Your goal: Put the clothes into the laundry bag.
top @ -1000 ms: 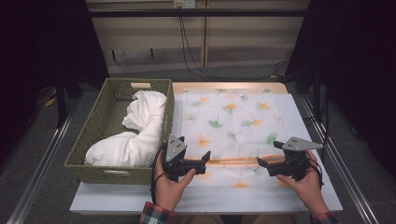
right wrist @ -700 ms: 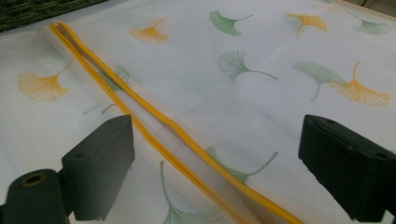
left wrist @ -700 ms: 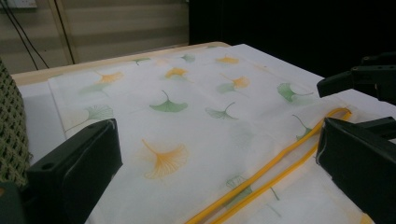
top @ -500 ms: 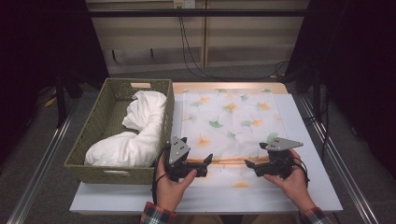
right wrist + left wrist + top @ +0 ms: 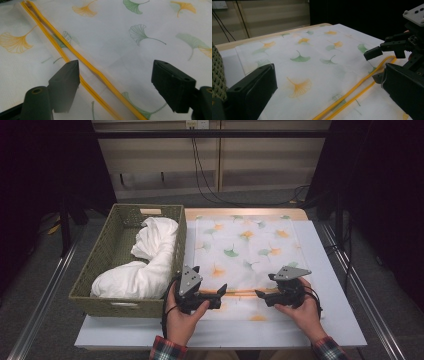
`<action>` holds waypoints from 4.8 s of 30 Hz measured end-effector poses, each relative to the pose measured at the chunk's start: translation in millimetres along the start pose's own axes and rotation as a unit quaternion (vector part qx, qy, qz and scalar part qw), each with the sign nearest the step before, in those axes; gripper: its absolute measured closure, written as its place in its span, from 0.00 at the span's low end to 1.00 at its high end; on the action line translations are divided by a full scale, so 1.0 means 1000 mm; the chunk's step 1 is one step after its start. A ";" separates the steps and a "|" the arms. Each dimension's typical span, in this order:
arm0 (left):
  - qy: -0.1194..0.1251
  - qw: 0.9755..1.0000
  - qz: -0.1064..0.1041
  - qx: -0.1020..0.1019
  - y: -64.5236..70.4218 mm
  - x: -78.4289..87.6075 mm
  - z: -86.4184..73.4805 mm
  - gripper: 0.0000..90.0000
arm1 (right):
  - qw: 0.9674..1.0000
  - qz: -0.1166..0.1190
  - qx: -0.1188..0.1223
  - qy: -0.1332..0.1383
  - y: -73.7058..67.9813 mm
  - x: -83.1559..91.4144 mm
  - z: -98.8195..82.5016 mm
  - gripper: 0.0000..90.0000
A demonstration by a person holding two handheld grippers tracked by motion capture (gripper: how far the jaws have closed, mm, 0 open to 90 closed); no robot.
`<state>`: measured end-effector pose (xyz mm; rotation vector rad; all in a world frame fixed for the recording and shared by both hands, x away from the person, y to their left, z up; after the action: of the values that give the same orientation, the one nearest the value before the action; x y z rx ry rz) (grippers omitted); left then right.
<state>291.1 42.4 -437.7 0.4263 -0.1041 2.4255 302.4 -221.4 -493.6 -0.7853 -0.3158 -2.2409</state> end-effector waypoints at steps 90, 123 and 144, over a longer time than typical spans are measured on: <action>-0.003 1.000 0.008 0.003 -0.003 0.000 0.000 0.00 | 0.997 0.027 -0.072 -0.007 0.025 -0.026 0.032 0.99; 0.002 1.000 0.018 -0.001 -0.006 0.005 0.004 0.00 | 0.997 0.028 -0.061 0.034 0.039 0.003 0.083 0.99; -0.001 1.000 0.018 -0.004 -0.006 0.004 0.004 0.01 | 0.997 0.030 -0.044 0.046 0.044 0.013 0.113 0.99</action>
<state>292.9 49.0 -432.6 0.4276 -0.1228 2.4598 376.5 -209.8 -397.6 -0.7245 -0.1477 -2.2387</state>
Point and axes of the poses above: each handheld gripper's, and its own axes: x roughly backward along the jaws, z roughly out of its top, y roughly to its right, the point moved 4 cm from there along -x, roughly forward along the jaws, and after that the axes turned 5 degrees about z, right-handed, at the moved point
